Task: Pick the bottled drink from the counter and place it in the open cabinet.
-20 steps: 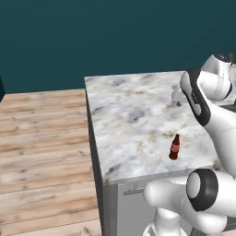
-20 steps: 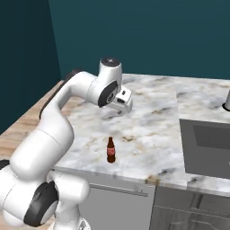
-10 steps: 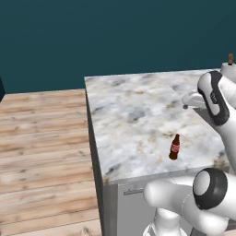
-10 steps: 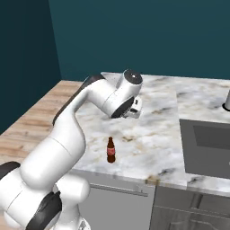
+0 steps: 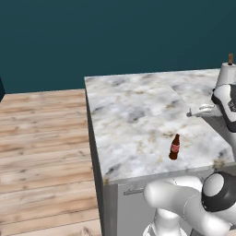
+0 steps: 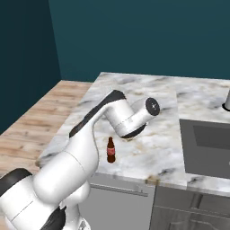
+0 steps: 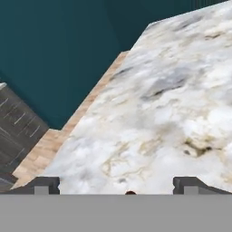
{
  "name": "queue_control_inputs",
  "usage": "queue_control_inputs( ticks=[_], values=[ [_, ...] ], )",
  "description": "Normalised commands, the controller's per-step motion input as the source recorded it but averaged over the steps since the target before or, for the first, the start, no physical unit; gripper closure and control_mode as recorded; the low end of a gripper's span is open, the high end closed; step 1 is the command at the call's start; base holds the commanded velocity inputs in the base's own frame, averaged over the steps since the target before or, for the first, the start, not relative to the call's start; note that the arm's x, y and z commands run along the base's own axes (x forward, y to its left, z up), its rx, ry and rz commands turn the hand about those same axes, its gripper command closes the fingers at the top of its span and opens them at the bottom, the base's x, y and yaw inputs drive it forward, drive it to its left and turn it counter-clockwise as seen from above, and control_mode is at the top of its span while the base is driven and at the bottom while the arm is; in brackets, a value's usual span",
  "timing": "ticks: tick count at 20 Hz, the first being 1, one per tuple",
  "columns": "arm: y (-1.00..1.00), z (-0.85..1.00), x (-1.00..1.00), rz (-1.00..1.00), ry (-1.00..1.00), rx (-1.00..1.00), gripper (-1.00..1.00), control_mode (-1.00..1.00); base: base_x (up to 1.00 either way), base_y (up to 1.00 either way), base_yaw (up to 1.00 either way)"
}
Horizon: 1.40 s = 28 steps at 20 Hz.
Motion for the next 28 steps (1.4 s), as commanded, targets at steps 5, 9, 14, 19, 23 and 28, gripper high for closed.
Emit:
queue_control_inputs(
  ticks=[5, 9, 14, 19, 23, 28],
  values=[
    [0.00, -0.41, 0.14, 0.28, -0.22, 0.06, -1.00, -1.00, 0.00, 0.00, 0.00],
    [0.00, -0.39, 0.16, 0.29, -0.19, 0.02, -1.00, -1.00, 0.00, 0.00, 0.00],
    [0.00, -0.16, 0.10, 0.28, -0.17, 0.00, -1.00, -1.00, 0.00, 0.00, 0.00],
    [0.00, 0.00, 0.00, 0.23, -0.13, -0.05, -1.00, -1.00, 0.00, 0.00, 0.00],
    [0.00, 0.00, 0.00, 0.12, -0.03, -0.01, -1.00, -1.00, 0.00, 0.00, 0.00],
    [0.00, -0.28, 0.00, 0.06, 0.01, 0.00, -1.00, -1.00, 0.00, 0.00, 0.00]
  ],
)
